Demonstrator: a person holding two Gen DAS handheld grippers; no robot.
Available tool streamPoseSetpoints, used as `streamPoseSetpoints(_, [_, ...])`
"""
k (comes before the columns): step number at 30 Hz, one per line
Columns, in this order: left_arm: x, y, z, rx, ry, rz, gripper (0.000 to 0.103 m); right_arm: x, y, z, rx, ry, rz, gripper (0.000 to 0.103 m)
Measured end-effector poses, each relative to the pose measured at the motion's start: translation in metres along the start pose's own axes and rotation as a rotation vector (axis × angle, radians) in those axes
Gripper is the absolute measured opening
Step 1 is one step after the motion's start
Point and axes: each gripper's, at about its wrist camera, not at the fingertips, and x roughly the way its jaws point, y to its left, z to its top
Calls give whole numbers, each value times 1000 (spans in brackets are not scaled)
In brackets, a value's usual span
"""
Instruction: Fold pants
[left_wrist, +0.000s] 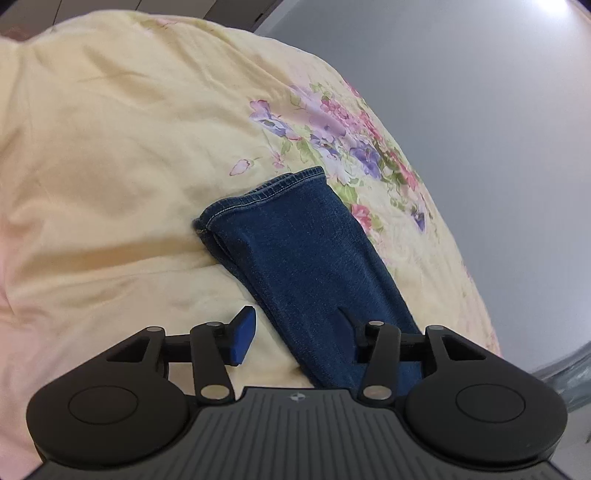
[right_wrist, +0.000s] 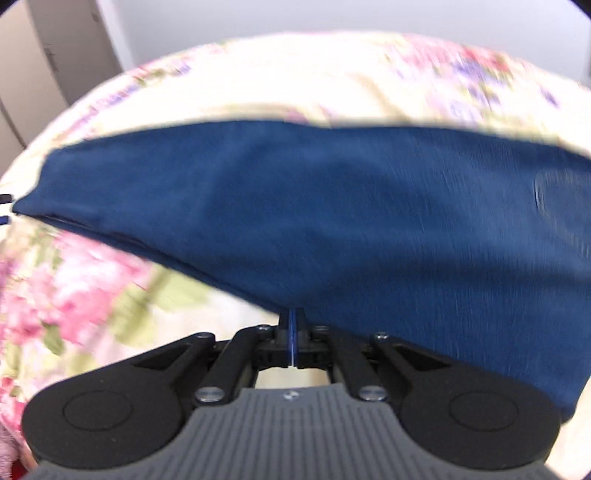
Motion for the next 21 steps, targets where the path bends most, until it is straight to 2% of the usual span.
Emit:
streamPoseSetpoints(4, [9, 18, 3, -110, -33, -29, 55, 4, 14, 23, -52, -44, 13, 0])
streamPoseSetpoints(6, [17, 23, 5, -121, -45, -35, 55, 12, 17, 33, -53, -52, 27, 0])
streamPoseSetpoints(11, [41, 24, 12, -69, -74, 27, 49, 45, 15, 64, -35, -24, 55, 0])
streamPoseSetpoints(14, [54, 22, 16, -3, -98, 94, 43, 69, 17, 86, -37, -11, 45, 0])
streamPoseSetpoints(21, [64, 23, 16, 75, -147, 95, 45, 132, 17, 137, 8, -42, 12, 0])
